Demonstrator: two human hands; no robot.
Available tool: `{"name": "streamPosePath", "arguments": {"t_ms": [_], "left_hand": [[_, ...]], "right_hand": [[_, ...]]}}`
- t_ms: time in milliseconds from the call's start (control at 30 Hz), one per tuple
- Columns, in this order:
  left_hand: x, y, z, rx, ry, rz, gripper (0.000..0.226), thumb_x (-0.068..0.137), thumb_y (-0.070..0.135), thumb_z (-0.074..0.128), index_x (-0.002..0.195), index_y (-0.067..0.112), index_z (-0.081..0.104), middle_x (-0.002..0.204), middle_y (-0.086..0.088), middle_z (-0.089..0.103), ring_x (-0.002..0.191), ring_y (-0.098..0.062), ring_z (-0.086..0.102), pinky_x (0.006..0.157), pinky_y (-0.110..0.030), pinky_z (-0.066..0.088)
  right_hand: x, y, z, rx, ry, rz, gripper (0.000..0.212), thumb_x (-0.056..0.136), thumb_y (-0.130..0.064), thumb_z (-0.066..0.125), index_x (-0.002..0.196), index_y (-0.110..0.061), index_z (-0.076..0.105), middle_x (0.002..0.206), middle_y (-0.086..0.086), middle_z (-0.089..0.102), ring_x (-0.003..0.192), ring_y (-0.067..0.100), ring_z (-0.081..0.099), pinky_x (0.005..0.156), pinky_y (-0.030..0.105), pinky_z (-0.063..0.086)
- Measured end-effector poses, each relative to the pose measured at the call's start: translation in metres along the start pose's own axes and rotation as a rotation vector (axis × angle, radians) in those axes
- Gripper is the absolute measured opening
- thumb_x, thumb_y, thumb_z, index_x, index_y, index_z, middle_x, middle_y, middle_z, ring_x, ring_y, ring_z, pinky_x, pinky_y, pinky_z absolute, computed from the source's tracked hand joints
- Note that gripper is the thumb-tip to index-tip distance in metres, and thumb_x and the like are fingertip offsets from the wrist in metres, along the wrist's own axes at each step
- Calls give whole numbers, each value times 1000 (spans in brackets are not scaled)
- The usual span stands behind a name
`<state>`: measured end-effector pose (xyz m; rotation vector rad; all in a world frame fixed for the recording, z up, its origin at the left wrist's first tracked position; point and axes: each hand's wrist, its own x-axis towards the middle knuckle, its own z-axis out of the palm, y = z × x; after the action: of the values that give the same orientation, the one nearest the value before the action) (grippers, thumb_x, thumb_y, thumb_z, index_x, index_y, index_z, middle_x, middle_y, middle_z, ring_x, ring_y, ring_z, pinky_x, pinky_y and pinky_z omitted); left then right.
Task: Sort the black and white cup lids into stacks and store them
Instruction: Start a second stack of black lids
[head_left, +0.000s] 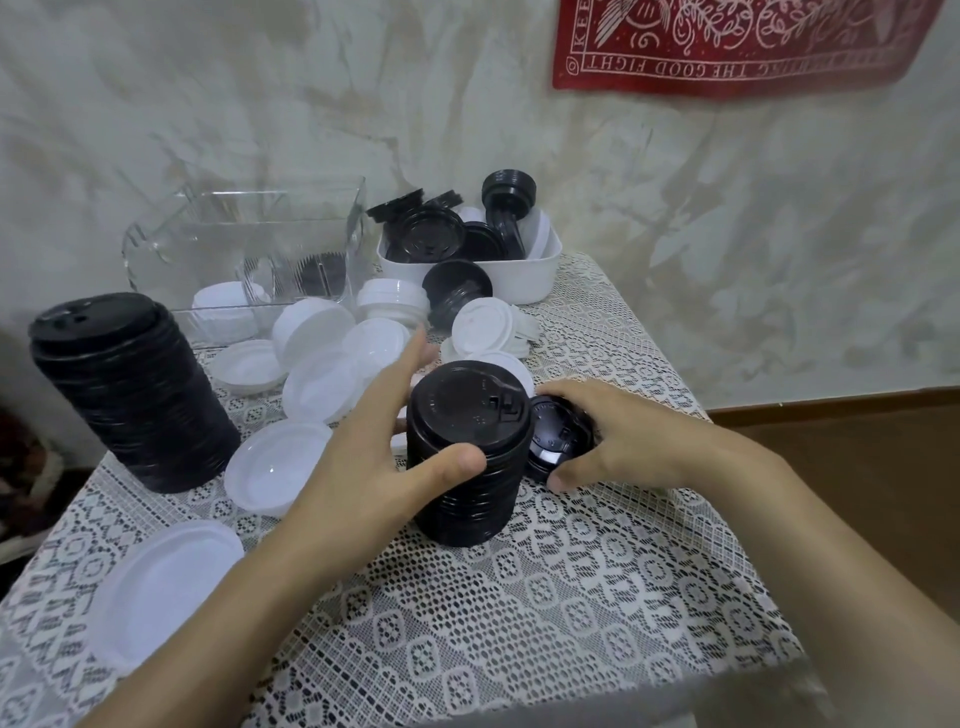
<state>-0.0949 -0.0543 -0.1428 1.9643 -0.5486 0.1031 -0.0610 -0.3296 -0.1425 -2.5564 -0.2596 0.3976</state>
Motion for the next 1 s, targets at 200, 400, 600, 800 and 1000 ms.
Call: {"name": "streamPosePath", "arguments": {"t_ms": [200, 400, 600, 800, 1000], "left_hand": [[7, 6, 5, 126, 5, 94, 67, 77, 67, 67, 140, 46, 57, 146, 32, 48, 139, 8, 43, 113, -27, 37], [5, 0, 11, 95, 43, 49, 75, 75, 68, 68, 144, 45, 52, 141, 32, 52, 134, 6, 47, 106, -24, 40], [5, -5, 10, 91, 34, 10, 77, 73, 70, 68, 144, 45, 52, 139, 34, 53, 133, 7, 48, 109, -26, 41], [3, -5, 9, 134, 7, -14, 78, 74, 74, 64, 146, 50, 45, 142, 36, 49, 134, 8, 46, 113, -34, 42], [2, -5, 2, 53, -32, -23, 93, 71, 74, 68, 154, 55, 31, 150, 34, 46, 140, 12, 39, 116, -27, 36]], "right_hand": [[0, 0, -1, 29, 5, -34, 94, 69, -50, 91, 147, -51, 39, 135, -16, 49, 124, 12, 52, 110, 39, 43], [5, 5, 1, 71, -8, -58, 96, 55, -66, 85, 140, -56, 42, 134, -18, 55, 121, 10, 58, 107, 43, 47], [3, 4, 1, 74, -9, -48, 93, 60, -60, 87, 141, -55, 42, 135, -19, 54, 123, 9, 56, 109, 42, 46], [-3, -3, 2, 42, 36, -34, 90, 74, -45, 90, 148, -47, 40, 138, -15, 45, 127, 11, 48, 109, 34, 41], [-17, -15, -16, 241, 228, -46, 86, 76, -38, 90, 146, -46, 42, 132, -20, 53, 115, 5, 58, 95, 37, 54]]}}
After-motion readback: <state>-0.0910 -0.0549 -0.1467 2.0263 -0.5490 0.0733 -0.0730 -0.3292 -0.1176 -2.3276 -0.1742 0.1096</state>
